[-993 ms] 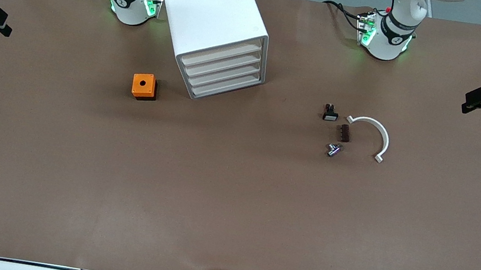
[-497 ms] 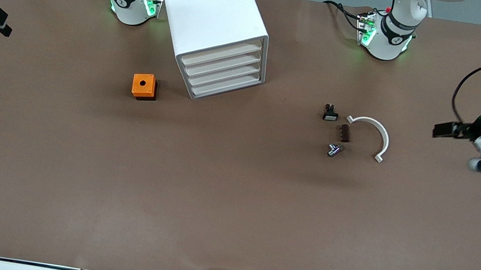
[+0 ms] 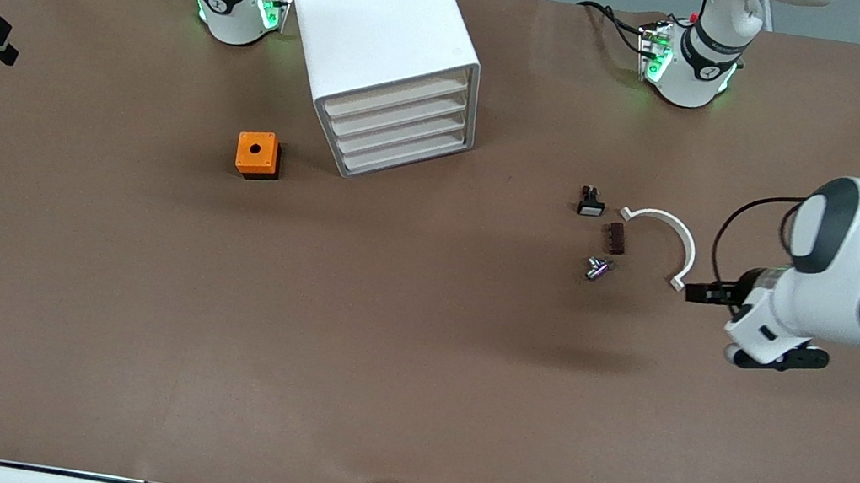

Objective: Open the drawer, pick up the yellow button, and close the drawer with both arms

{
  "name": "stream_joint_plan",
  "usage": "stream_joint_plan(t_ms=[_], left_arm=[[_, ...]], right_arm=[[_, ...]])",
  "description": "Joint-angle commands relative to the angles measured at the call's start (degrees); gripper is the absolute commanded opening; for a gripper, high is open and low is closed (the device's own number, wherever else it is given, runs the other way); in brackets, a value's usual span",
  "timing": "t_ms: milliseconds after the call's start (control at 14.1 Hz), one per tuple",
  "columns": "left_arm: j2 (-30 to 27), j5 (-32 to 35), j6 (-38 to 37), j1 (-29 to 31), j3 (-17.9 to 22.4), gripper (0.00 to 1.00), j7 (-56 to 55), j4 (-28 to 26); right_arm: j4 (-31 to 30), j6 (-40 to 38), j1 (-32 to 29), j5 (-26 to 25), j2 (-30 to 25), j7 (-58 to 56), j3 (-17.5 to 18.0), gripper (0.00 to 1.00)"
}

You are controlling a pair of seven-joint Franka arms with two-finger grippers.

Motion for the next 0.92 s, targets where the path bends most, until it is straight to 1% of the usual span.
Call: stream_joint_plan(t_ms=[0,142,213,355,497,709,851], left_arm=[[3.26,-4.46,-2.06,-4.24,0.15,1.0,-15.85,5.37],[5.8,-11.65,-3.81,-5.48,0.07,1.0,-29.14,8.18],[6.77,-15.26,-5.04,-6.26,0.07,1.0,-32.85,9.15],[7.57,-21.24,-7.24,-7.93,0.15,1.0,-37.52,9.25],[9.24,-27.22,-8.04,-9.08,0.07,1.0,-46.37,9.69],[11.78,-33.91,-8.04,-11.54,-0.28,1.0,-64.65,10.04],[14.33,-38.74,-8.04,-11.63,-0.63,1.0,-73.54,12.49]], right_arm=[[-0.61,0.32,-0.48,-1.02,-0.87,-0.31,0.54,1.0],[-0.61,0.32,-0.48,-1.02,-0.87,-0.31,0.54,1.0],[-0.61,0.32,-0.48,-1.02,-0.87,-0.31,0.54,1.0],[-0.61,0.23,-0.48,-1.02,-0.87,-0.31,0.54,1.0],[-0.61,0.23,-0.48,-1.02,-0.87,-0.31,0.54,1.0],[-0.61,0.14,-0.48,-1.02,-0.87,-0.31,0.54,1.0],[-0.61,0.14,-0.48,-1.02,-0.87,-0.31,0.54,1.0]])
